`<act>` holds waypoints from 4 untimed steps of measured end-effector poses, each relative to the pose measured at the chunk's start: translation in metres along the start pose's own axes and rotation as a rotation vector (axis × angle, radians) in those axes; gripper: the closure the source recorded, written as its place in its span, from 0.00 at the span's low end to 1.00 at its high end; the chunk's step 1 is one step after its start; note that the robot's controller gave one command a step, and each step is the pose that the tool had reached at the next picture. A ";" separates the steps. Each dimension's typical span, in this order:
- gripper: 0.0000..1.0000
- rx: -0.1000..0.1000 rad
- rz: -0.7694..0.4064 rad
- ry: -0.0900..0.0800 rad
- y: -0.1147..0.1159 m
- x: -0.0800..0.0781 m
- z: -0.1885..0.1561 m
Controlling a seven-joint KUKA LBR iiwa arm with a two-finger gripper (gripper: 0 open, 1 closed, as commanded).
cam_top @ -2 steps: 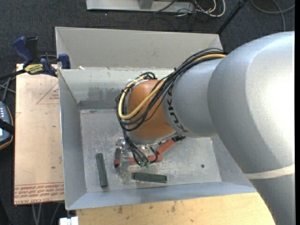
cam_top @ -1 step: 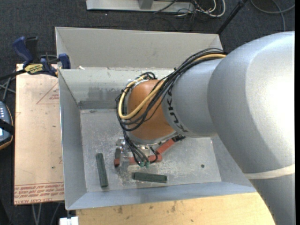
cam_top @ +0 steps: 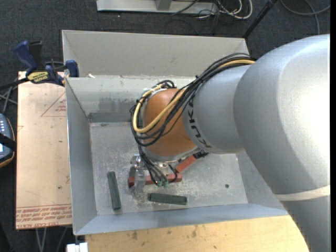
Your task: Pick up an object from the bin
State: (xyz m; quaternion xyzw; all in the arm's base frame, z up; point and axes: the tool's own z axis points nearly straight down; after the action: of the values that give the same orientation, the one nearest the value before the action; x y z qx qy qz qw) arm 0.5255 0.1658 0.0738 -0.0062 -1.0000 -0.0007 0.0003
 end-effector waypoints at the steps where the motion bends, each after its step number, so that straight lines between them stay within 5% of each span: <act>1: 1.00 0.001 0.000 0.002 0.000 0.001 -0.012; 4: 1.00 0.001 0.000 0.003 0.000 0.001 -0.040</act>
Offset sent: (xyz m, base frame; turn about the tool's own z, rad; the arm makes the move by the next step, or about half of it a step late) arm 0.0002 0.0000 0.0411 0.0000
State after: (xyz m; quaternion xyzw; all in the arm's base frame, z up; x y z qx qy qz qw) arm 0.5248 0.1657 0.1139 -0.0065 -1.0000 -0.0001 0.0018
